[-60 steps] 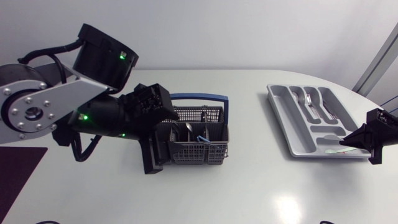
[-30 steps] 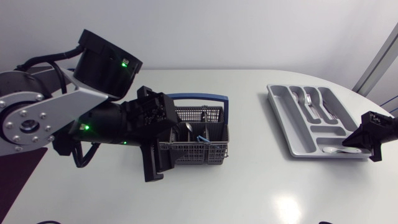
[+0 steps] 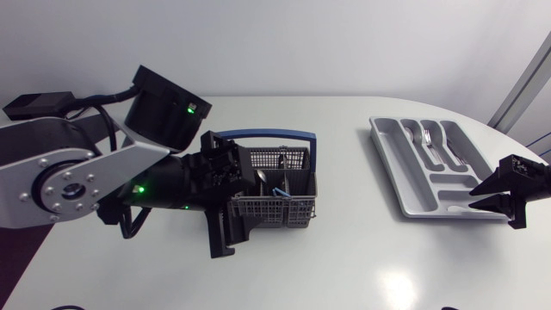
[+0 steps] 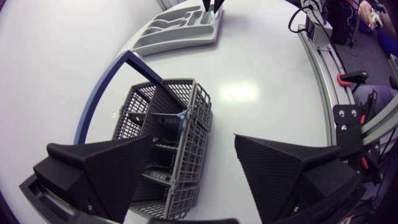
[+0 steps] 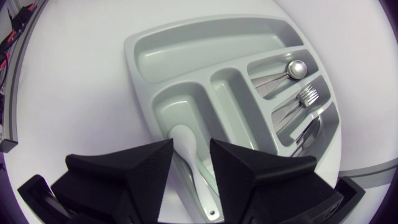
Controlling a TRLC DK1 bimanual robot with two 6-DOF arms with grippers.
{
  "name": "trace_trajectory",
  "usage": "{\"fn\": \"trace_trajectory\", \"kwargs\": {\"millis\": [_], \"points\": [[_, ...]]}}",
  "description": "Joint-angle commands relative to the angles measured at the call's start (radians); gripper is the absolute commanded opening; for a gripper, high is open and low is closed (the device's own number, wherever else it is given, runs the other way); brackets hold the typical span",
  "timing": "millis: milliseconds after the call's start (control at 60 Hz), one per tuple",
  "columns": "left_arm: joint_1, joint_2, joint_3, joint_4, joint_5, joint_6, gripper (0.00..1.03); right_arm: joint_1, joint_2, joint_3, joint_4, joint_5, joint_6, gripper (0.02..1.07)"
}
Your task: Sort the cutlery from the basket into the organizer compartments.
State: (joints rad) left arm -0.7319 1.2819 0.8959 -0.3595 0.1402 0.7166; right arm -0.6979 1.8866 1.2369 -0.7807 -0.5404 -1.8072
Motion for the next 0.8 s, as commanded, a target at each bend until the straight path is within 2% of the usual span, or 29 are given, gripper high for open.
{"fn": "trace_trajectory", "kwargs": {"millis": [0,100,233,283,333,400,650,683,783], "points": [[-0.009,0.031,-0.023,0.028,-0.005,0.02,0.9,0.021,-0.076,-0.074,0.001,-0.026,0.014,0.69],[-0.011,0.057,-0.018,0.063,-0.005,0.02,0.84,0.046,-0.155,-0.139,0.001,-0.056,0.049,0.75],[-0.014,0.08,-0.015,0.108,-0.005,0.012,0.74,0.064,-0.245,-0.214,-0.002,-0.098,0.066,0.76],[-0.014,0.094,-0.017,0.122,-0.005,0.012,0.71,0.071,-0.274,-0.241,-0.005,-0.115,0.078,0.8],[-0.012,0.111,-0.018,0.148,-0.005,0.014,0.64,0.077,-0.31,-0.271,-0.012,-0.133,0.082,0.8],[-0.009,0.125,-0.02,0.172,-0.005,0.014,0.6,0.089,-0.348,-0.31,-0.014,-0.147,0.089,0.81],[-0.001,0.168,-0.02,0.214,-0.005,0.023,0.55,0.192,-0.501,-0.429,-0.051,-0.211,0.2,0.83],[0.002,0.172,-0.02,0.22,-0.005,0.024,0.51,0.213,-0.517,-0.436,-0.054,-0.22,0.226,0.83],[0.009,0.175,-0.026,0.232,-0.005,0.029,0.48,0.278,-0.572,-0.461,-0.066,-0.25,0.295,0.83]]}}
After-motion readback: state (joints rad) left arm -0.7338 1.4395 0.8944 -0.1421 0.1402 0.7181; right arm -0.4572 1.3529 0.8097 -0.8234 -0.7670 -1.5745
